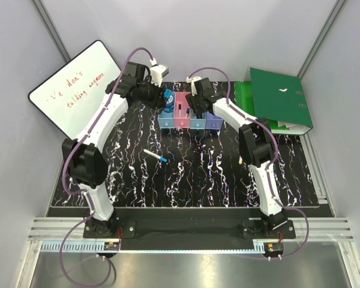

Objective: Sort the stationery into containers
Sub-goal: Place the pen in the storage box.

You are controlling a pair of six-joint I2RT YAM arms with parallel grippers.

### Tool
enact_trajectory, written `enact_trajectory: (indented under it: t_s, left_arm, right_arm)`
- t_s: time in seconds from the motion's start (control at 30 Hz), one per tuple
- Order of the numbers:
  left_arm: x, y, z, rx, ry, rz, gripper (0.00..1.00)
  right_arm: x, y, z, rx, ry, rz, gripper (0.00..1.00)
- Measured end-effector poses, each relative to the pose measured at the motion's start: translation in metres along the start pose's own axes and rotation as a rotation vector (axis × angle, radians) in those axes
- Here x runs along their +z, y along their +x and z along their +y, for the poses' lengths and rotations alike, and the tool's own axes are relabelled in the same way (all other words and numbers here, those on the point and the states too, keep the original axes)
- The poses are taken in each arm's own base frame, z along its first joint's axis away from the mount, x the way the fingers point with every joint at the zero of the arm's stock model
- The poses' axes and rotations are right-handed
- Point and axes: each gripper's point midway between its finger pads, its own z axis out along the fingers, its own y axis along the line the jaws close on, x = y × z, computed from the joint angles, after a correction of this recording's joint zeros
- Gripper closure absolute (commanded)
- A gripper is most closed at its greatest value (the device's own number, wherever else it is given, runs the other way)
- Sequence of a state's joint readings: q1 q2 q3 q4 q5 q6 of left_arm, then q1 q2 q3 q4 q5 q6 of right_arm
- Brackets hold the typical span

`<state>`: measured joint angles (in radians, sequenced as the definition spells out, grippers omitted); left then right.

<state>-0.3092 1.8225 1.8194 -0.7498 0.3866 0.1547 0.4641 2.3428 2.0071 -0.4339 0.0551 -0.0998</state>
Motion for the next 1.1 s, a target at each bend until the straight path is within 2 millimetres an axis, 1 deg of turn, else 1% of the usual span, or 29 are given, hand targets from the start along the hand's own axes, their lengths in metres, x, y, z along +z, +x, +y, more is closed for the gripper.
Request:
enact_trajectory:
  t_s: [0.07, 0.17, 0.27, 0.33, 0.4, 0.5, 0.57, 0.63, 0.7, 0.8, 0.87, 1.0, 1.1]
  left_arm:
    - [0.004, 0.001, -0.001, -0.014, 0.004, 0.004, 1.0]
    - [0.007, -0.003, -0.002, -0.038, 0.008, -0.011, 1.0]
    - [0.012, -0.011, -0.003, -0.061, 0.017, -0.043, 1.0]
    - [0.019, -0.013, -0.004, -0.08, 0.028, -0.056, 1.0]
    - [0.032, -0.013, -0.003, -0.111, 0.04, -0.052, 1.0]
    - [0.057, -0.012, -0.005, -0.148, 0.064, -0.036, 1.0]
    - [0.075, -0.007, -0.008, -0.166, 0.08, -0.019, 1.0]
    - [0.097, -0.004, -0.015, -0.182, 0.098, 0.002, 1.0]
    - [0.115, -0.002, -0.022, -0.192, 0.114, 0.015, 1.0]
    - [0.139, -0.003, -0.038, -0.201, 0.139, 0.027, 1.0]
    - [0.15, -0.006, -0.047, -0.2, 0.151, 0.024, 1.0]
    - [0.163, -0.017, -0.064, -0.184, 0.163, 0.0, 1.0]
    - [0.17, -0.029, -0.075, -0.163, 0.173, -0.036, 1.0]
  right_arm:
    - [-0.002, 0.0, -0.002, 0.002, 0.014, -0.003, 0.38]
    - [-0.013, -0.002, -0.007, 0.011, 0.04, -0.008, 0.37]
    - [-0.037, -0.01, -0.02, 0.025, 0.092, -0.028, 0.35]
    - [-0.055, -0.018, -0.034, 0.039, 0.13, -0.05, 0.34]
    - [-0.077, -0.024, -0.054, 0.067, 0.174, -0.07, 0.34]
    - [-0.106, -0.029, -0.087, 0.119, 0.237, -0.092, 0.35]
    - [-0.124, -0.026, -0.108, 0.155, 0.272, -0.089, 0.36]
    - [-0.138, -0.013, -0.122, 0.18, 0.294, -0.063, 0.37]
    - [-0.148, 0.011, -0.126, 0.195, 0.301, -0.008, 0.4]
    - [-0.153, 0.053, -0.112, 0.193, 0.26, 0.093, 0.41]
    - [-0.152, 0.078, -0.101, 0.188, 0.225, 0.156, 0.41]
    - [-0.152, 0.129, -0.081, 0.186, 0.159, 0.288, 0.42]
    - [-0.155, 0.155, -0.073, 0.188, 0.134, 0.353, 0.42]
